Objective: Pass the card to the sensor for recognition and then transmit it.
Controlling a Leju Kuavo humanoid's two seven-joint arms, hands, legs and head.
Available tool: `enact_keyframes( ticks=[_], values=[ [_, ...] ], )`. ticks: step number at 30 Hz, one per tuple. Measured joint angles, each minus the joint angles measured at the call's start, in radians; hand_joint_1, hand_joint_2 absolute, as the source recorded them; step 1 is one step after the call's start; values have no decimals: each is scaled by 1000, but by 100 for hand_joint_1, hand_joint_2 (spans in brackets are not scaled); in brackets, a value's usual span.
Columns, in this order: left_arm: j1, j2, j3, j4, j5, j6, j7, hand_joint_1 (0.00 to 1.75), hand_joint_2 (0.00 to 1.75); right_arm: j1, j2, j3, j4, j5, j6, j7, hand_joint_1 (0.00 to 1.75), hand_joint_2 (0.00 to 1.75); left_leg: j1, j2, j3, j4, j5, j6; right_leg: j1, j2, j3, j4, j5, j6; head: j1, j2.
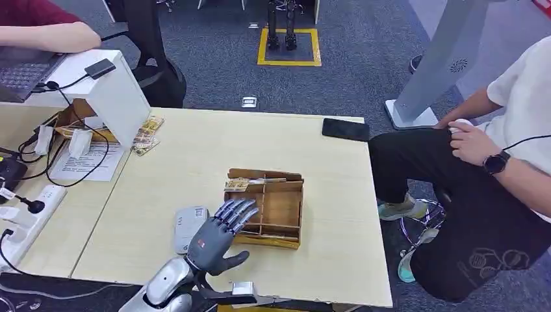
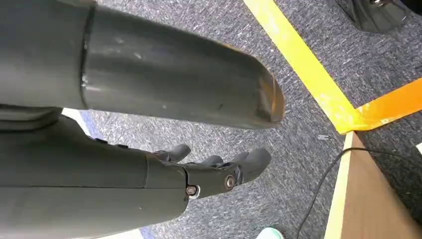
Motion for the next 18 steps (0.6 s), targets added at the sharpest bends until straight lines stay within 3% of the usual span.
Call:
enact_keyframes(
  ticks=[18],
  values=[
    [-17, -5, 14, 29, 3, 3, -4, 0, 175, 0, 0, -1, 0, 12, 1, 0, 0, 0, 0, 0, 0, 0, 0, 0, 0, 0, 0, 0, 0, 0, 0, 0]
  ],
)
